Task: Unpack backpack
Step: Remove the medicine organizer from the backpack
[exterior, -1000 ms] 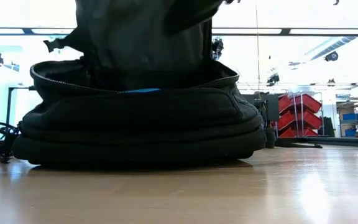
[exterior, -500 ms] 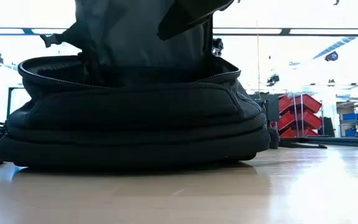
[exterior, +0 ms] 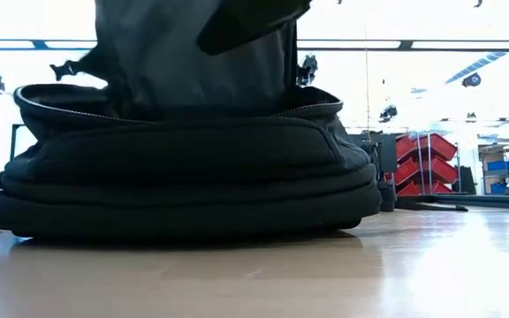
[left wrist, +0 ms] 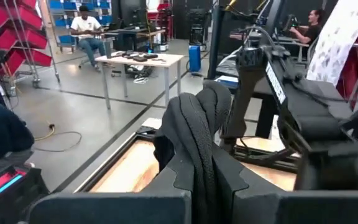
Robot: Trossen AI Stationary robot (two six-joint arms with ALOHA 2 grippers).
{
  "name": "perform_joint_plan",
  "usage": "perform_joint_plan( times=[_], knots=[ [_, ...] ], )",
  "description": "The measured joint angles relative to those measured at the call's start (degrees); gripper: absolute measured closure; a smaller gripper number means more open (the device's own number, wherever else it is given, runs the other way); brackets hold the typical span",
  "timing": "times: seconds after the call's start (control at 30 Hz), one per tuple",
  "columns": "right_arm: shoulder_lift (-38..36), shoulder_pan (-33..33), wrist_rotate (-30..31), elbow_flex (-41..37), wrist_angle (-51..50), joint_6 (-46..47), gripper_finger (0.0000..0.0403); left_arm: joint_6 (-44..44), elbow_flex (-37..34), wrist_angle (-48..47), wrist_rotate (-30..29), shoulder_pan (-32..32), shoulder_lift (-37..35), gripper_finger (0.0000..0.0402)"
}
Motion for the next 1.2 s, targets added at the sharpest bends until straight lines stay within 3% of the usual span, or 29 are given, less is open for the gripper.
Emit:
perform_joint_plan(
  times=[0.47, 0.8, 0.93, 1.2],
  knots=[
    [0.7, -0.8, 0.4, 0.0, -1.4, 0.5, 0.0115, 0.2, -0.2, 0.2, 0.9, 1.0, 1.0, 0.04],
    [5.6, -4.9, 0.5, -0.1, -0.6, -1.1, 0.0104, 0.1, -0.2, 0.3, 1.0, 1.0, 1.0, 0.04],
    [7.3, -7.2, 4.4, 0.0, 0.0, -3.4, 0.0099, -0.5, -0.2, 0.4, 1.2, 0.9, 1.0, 0.04],
    [10.4, -11.3, 5.5, 0.1, 3.1, -8.3, 0.0089, 0.5, -0.2, 4.8, 5.4, 0.9, 2.0, 0.04]
  ],
)
